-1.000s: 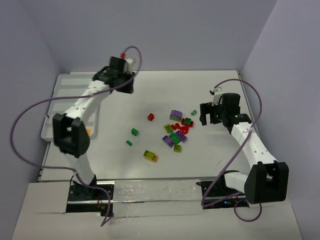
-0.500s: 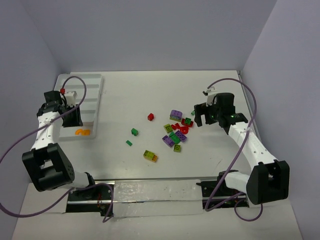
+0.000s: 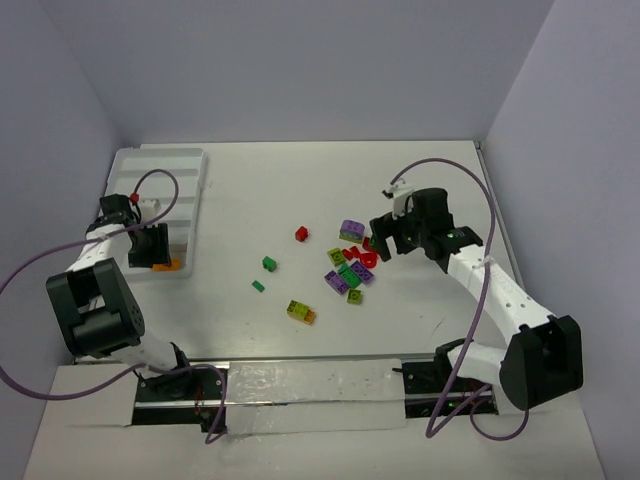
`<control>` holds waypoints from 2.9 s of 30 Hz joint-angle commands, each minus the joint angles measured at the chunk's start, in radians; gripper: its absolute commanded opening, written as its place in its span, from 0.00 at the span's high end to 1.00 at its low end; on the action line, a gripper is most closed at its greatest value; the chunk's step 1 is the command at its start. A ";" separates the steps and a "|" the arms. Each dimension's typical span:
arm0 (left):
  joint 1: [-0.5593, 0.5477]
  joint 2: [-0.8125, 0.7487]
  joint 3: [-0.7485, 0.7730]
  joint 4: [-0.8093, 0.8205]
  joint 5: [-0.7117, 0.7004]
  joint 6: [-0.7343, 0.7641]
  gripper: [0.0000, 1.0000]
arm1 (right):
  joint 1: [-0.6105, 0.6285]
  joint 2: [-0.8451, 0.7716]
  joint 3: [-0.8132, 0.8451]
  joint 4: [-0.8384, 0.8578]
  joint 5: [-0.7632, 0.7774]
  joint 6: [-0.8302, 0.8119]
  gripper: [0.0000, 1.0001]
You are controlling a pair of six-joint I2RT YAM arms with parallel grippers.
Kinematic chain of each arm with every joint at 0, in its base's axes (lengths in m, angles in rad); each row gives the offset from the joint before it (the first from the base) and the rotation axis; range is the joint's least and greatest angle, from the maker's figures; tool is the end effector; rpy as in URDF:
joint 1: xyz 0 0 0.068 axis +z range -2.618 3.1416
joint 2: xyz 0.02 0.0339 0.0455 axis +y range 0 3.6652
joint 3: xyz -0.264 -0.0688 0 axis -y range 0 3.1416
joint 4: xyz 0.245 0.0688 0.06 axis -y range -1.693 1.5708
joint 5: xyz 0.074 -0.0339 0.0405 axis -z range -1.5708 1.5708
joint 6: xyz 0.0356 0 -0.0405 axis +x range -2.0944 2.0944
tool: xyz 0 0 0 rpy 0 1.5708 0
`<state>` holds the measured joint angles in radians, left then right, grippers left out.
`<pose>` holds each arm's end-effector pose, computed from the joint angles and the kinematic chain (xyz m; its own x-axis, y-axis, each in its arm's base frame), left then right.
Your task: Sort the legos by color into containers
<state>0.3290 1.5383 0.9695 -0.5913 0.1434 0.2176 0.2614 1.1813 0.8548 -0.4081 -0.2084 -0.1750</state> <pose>0.2797 0.0901 0.1958 -0.9046 -0.0831 -0.4181 -0.0722 0.9965 -0.0417 0.2414 0.0722 0.2630 -0.5678 -0.3282 -0.7549 -0.5078 0.8615 0.0074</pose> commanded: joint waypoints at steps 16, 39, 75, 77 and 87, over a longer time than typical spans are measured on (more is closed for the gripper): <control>-0.059 -0.346 0.071 -0.159 0.605 0.413 0.16 | 0.230 0.048 0.048 -0.038 -0.056 -0.054 0.05; -1.152 0.013 0.163 -0.196 0.494 0.669 0.21 | -0.087 0.023 0.051 -0.123 -0.180 -0.021 0.01; -1.231 0.035 -0.022 0.110 0.314 0.567 0.84 | -0.114 0.053 0.110 -0.139 -0.256 -0.030 0.00; -1.212 0.003 -0.013 0.122 0.343 0.508 0.94 | -0.114 0.036 0.111 -0.133 -0.272 -0.031 0.01; -0.914 -0.162 0.110 0.198 0.704 0.040 1.00 | -0.092 -0.026 0.163 -0.164 -0.591 -0.098 0.04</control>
<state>-0.6796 1.4528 1.0014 -0.4872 0.6167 0.5140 0.1527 1.2020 0.9427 -0.5559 -0.5814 -0.2277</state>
